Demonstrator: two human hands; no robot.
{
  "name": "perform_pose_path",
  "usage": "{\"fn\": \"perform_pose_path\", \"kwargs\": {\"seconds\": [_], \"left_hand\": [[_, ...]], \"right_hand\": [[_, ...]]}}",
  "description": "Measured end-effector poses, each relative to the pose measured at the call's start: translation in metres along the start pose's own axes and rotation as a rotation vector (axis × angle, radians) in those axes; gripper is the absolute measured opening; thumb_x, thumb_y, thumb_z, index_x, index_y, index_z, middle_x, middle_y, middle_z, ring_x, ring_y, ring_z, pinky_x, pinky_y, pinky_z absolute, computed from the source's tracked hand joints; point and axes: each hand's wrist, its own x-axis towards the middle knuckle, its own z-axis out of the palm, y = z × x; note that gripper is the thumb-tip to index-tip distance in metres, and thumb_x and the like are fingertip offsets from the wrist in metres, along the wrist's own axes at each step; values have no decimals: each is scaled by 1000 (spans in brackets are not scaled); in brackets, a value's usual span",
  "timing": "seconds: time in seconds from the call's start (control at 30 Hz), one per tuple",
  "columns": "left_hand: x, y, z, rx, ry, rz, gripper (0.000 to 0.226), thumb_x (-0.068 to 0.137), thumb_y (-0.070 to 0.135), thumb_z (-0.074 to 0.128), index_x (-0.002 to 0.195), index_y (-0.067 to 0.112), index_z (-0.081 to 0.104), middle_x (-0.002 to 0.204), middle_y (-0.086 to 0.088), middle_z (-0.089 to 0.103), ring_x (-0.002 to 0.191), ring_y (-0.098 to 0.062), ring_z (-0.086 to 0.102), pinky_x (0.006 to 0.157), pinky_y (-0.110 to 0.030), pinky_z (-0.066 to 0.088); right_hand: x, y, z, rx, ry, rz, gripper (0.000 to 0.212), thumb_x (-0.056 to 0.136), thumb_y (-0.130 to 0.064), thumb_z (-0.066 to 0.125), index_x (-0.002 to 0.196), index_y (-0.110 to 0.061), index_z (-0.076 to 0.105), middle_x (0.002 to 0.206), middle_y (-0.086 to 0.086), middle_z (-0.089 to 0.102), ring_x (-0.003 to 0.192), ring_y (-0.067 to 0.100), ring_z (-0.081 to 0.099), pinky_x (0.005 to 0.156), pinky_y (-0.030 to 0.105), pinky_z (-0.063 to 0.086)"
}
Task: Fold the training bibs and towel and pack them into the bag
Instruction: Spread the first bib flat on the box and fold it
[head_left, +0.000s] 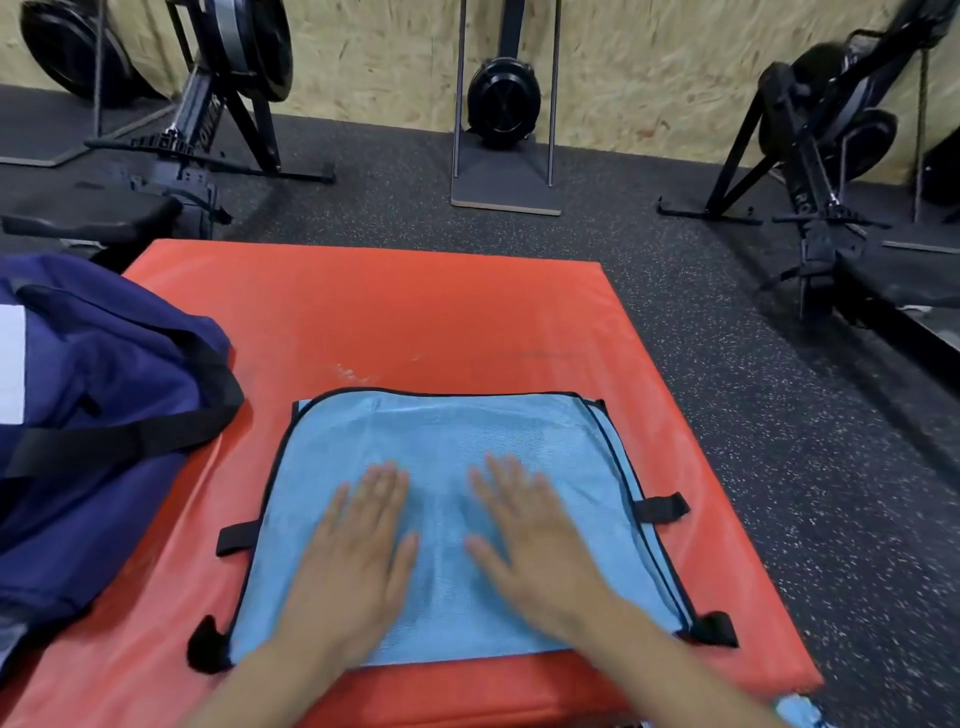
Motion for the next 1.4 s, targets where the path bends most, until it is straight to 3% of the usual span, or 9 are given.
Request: {"fn": "perform_pose_path", "kwargs": {"seconds": [0.1, 0.23, 0.47, 0.67, 0.83, 0.97, 1.1, 1.27, 1.4], "left_hand": [[-15, 8, 6, -16, -48, 39, 64, 105, 45, 15, 153, 9, 35, 163, -4, 26, 151, -18, 24, 121, -42, 16], [-14, -33, -2, 68, -43, -84, 66, 102, 48, 23, 154, 10, 36, 162, -6, 29, 151, -19, 25, 122, -40, 12], [-7, -73, -12, 51, -68, -181, 71, 98, 52, 20, 155, 12, 34, 163, -4, 27, 151, -15, 21, 121, -34, 12], [6, -87, -17, 50, -52, -106, 70, 101, 53, 19, 153, 10, 37, 162, -4, 28, 150, -15, 23, 122, -33, 10], [3, -80, -31, 90, -66, -75, 68, 102, 49, 20, 149, 5, 44, 157, -10, 38, 146, -23, 35, 119, -42, 20], [-18, -69, -47, 118, -103, -60, 70, 104, 50, 13, 150, 6, 42, 157, -8, 39, 147, -22, 33, 119, -43, 20], [-48, -56, -63, 131, -89, -68, 63, 102, 47, 24, 141, 8, 55, 145, -10, 53, 136, -28, 47, 113, -43, 28], [-68, -24, -69, 100, -15, -135, 49, 96, 45, 35, 126, 22, 66, 100, 0, 51, 88, -25, 54, 73, -39, 47], [-68, -12, -52, 106, -119, -179, 51, 98, 50, 26, 125, 26, 62, 116, 2, 57, 103, -23, 57, 77, -38, 48]], "right_hand": [[-10, -20, 10, -23, -72, -90, 64, 102, -61, 23, 159, -36, 11, 167, -10, -3, 153, 10, -11, 123, 38, -7], [-11, 41, 0, -93, 6, 235, 64, 100, -60, 12, 160, -36, 8, 167, -8, -7, 152, 9, -15, 124, 38, -5], [1, 72, -28, 8, 114, 490, 53, 103, -53, 35, 152, -35, 38, 166, 10, 16, 154, 24, 11, 123, 40, 12], [60, 102, -43, 369, -13, 633, 48, 101, -39, 50, 147, -28, 47, 160, 4, 31, 148, 22, 26, 119, 35, 19], [49, 108, -52, 435, 43, 711, 48, 104, -22, 47, 150, -12, 43, 160, 5, 29, 146, 22, 31, 116, 30, 23], [6, 108, -61, 409, 57, 822, 52, 102, -24, 43, 153, -14, 38, 161, 4, 26, 133, 29, 47, 110, 40, 38], [-40, 103, -65, 365, 48, 867, 51, 102, -22, 42, 152, -11, 38, 163, 7, 25, 148, 26, 26, 121, 41, 23], [-78, 94, -63, 170, -10, 880, 64, 100, -38, 49, 158, -23, 26, 165, 14, 11, 153, 30, 7, 123, 42, 12], [-74, 88, -56, 128, 50, 668, 62, 98, -37, 56, 155, -26, 33, 166, 10, 11, 154, 27, 2, 124, 43, 8]]}}
